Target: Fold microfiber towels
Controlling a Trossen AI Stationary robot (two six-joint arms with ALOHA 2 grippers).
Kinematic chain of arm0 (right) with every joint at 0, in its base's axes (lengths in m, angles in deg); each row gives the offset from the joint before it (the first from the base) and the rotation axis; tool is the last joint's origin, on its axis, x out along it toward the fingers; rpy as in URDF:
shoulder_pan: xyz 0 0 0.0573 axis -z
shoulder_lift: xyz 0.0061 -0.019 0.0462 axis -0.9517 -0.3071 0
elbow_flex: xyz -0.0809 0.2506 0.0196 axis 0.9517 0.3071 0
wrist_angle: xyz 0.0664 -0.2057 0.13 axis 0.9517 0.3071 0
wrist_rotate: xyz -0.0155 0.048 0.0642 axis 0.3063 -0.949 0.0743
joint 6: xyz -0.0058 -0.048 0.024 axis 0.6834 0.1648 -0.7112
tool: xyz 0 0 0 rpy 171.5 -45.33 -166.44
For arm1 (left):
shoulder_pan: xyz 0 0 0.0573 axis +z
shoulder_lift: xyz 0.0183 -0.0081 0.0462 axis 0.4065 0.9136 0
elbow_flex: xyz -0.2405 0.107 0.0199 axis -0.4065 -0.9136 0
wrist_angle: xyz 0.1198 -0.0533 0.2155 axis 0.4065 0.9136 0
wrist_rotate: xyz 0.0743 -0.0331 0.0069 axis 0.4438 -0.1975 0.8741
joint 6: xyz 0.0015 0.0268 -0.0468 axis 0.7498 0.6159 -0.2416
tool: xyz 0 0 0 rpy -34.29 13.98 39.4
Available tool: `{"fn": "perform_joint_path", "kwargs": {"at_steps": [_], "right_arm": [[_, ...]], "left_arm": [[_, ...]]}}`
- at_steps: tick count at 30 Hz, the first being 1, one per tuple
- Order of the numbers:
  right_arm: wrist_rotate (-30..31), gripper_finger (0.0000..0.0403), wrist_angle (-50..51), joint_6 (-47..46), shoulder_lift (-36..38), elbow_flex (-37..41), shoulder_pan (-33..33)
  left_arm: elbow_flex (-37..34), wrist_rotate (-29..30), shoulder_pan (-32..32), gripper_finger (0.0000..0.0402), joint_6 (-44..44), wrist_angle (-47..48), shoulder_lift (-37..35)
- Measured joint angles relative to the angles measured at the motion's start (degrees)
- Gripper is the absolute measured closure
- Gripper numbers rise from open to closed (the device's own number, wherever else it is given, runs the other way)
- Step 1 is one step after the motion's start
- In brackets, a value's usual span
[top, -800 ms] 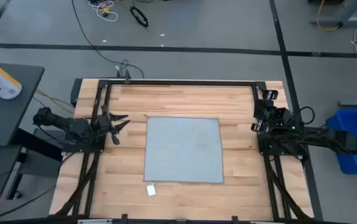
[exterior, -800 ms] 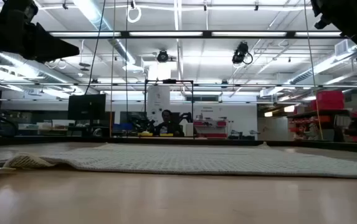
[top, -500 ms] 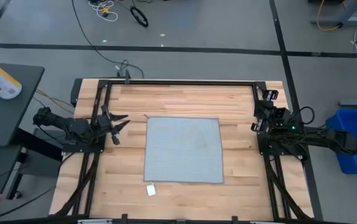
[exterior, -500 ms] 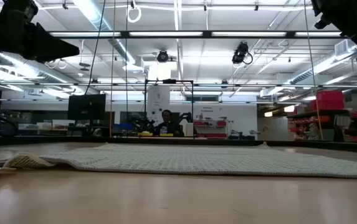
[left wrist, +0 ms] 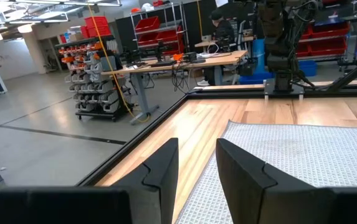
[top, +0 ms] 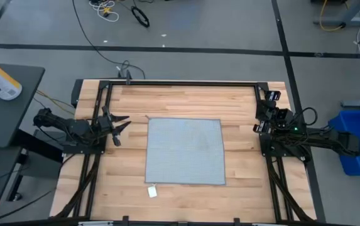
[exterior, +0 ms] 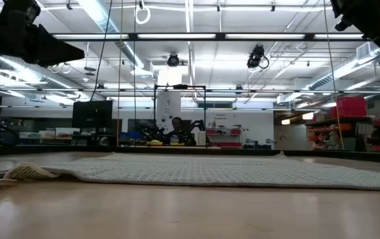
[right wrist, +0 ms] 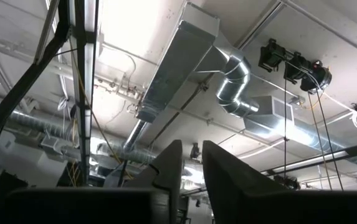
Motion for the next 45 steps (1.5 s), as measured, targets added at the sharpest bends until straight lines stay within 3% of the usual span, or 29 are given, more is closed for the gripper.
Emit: {"fn": "perform_joint_path", "kwargs": {"at_steps": [13, 24, 40, 45], "right_arm": [[0.02, 0.0246, 0.00, -0.02, 0.00, 0.00, 0.01], [0.02, 0.0218, 0.00, -0.02, -0.01, 0.00, 0.00], [0.02, 0.0264, 0.00, -0.02, 0.00, 0.00, -0.01], [0.02, 0.0280, 0.00, -0.02, 0.00, 0.00, 0.01]], "left_arm": [[0.00, -0.02, 0.00, 0.0285, 0.00, 0.00, 0.00], [0.00, 0.00, -0.01, 0.0285, 0.00, -0.02, 0.00], [0.00, -0.03, -0.01, 0.0285, -0.17, -1.38, 0.00], [0.00, -1.27, 0.00, 0.0285, -7.48, -2.16, 0.00]]}}
